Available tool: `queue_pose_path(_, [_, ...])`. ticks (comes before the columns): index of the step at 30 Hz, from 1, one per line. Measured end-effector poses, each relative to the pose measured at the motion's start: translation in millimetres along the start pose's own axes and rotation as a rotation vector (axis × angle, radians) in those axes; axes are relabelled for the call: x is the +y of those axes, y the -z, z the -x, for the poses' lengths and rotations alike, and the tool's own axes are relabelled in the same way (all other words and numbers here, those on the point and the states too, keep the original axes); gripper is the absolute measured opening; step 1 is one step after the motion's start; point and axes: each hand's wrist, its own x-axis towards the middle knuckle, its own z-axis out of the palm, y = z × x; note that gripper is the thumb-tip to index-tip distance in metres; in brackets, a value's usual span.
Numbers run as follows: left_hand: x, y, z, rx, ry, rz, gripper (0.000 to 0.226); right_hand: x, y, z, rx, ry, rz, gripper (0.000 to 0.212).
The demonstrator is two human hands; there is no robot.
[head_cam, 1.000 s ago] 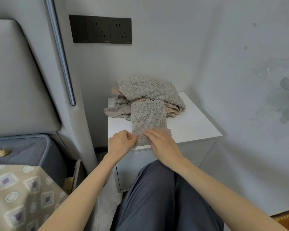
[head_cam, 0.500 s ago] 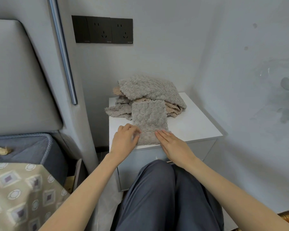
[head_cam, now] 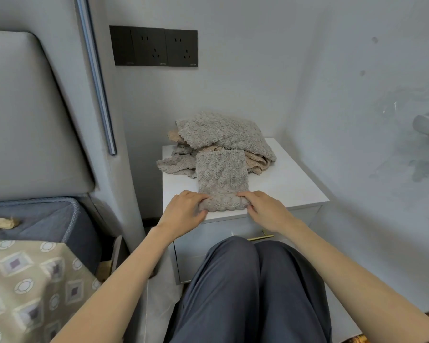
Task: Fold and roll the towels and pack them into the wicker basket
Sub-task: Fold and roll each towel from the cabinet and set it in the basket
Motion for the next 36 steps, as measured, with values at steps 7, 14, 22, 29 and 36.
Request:
queue_pose_path(7, [6.3, -1.5, 4.2, 0.024, 0.172, 0.375, 0.011, 9.2, 16.9, 5.8, 0.051, -0.092, -0.353, 0.019])
queue_pose_path(14, [13.3, -3.0, -3.5, 0.011, 0.375, 0.292, 0.041, 11.5, 20.6, 5.8, 0.004, -0.235, -0.521, 0.034])
queue_pose_path(22, [16.1, -4.2, -15.4, -0.026, 0.513, 0.155, 0.048, 3.8, 1.6, -8.0, 0.190, -0.491, -0.472, 0.032])
queue_pose_path(29, [18.4, -7.4, -14.4, 0.002, 0.542, 0.108, 0.047, -17.9, -12.1, 2.5, 0.553, -0.117, -0.076, 0.022])
queue_pose_path(36, [23.2, -4.9, -13.8, 0.003, 0.570, 0.129, 0.045, -47.5, -33.8, 5.1, 0.317, 0.276, 0.140, 0.042])
